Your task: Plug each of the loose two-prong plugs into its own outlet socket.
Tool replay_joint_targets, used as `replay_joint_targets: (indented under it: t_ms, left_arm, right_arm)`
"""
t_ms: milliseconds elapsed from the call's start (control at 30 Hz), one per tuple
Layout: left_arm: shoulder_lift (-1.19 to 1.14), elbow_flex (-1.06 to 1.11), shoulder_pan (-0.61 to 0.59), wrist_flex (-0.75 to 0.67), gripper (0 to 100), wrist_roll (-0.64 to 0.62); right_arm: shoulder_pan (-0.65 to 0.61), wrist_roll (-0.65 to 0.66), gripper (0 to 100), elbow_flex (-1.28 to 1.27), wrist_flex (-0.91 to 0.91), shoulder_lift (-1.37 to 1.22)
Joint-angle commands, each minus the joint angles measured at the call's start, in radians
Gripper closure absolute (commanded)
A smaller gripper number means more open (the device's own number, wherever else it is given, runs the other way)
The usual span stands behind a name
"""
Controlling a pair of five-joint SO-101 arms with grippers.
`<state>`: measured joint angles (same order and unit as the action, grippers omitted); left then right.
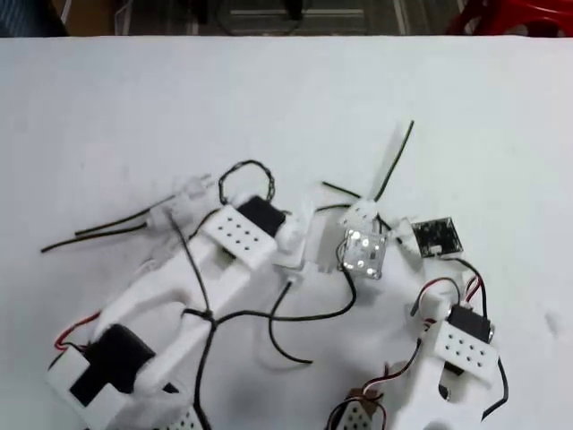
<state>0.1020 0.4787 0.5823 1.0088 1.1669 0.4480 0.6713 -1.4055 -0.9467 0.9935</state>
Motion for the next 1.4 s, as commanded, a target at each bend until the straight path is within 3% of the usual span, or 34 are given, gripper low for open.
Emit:
replay_joint_targets:
  t_ms: [0, 700, 1000, 1367]
  left_arm:
    - [0.058, 0.005, 0.007, -0.046, 98, 0.015]
    - [0.054, 0.006, -0.036, -0.011, 98, 0.064]
    - [-0.09, -0.005, -0.002, -0.012, 98, 0.061]
    - [-0.094, -0.005, 0.085, -0.009, 98, 0.025]
  right_arm:
    - [0.012, -0.008, 97.8, 0.003, 0.018, -0.002]
    - [0.012, -0.008, 97.8, 0.003, 0.018, -0.002]
    - [0.012, -0.008, 97.8, 0.003, 0.018, -0.002]
    - [0.012, -0.006, 97.8, 0.003, 0.018, -0.002]
